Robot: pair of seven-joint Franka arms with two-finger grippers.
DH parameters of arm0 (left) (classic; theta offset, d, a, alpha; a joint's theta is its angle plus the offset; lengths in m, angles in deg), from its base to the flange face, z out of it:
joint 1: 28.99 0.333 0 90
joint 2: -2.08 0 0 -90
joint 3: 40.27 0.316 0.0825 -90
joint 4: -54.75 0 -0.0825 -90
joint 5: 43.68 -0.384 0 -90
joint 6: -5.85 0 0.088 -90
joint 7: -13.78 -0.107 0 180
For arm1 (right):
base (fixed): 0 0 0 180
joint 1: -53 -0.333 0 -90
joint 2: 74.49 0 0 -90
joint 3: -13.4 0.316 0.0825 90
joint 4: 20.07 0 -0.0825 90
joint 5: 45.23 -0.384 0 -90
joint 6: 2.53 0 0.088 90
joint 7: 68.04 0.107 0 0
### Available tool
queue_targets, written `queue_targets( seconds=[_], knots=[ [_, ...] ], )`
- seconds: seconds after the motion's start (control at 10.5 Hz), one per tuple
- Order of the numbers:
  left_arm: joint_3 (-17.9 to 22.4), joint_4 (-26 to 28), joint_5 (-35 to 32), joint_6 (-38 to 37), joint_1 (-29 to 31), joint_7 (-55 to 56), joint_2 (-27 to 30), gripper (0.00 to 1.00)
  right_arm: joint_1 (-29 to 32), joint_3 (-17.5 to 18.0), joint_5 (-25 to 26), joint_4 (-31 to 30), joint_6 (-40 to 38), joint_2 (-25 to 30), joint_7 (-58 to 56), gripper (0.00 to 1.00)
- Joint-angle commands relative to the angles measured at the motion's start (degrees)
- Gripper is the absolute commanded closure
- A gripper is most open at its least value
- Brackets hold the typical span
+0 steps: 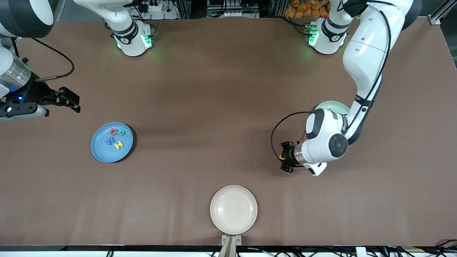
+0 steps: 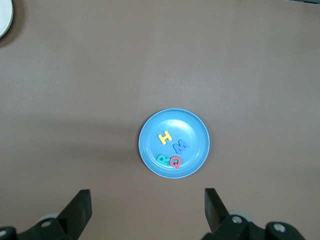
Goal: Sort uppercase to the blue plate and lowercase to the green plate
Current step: 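Carry the yellow h to the green plate and open the left gripper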
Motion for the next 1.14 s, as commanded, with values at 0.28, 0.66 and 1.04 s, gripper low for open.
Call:
queue_targets(
  seconds=[0.28,0.66,1.04],
  knots=[
    [-0.32,21.22,-3.85,1.62,7.48,-6.78,14.59,1.00,-0.34,-0.12,-0.69,1.15,-0.56,-0.52,0.70,0.00],
    [-0.23,28.90,-3.94,0.84,15.12,-13.64,20.15,1.00,-0.51,-0.12,-0.60,1.15,-0.56,-0.78,0.70,0.00],
    [-0.23,33.83,-6.58,-1.71,20.33,-17.70,22.10,1.00,-0.60,-0.12,-0.16,1.15,-0.56,-0.78,0.79,0.00]
  ],
)
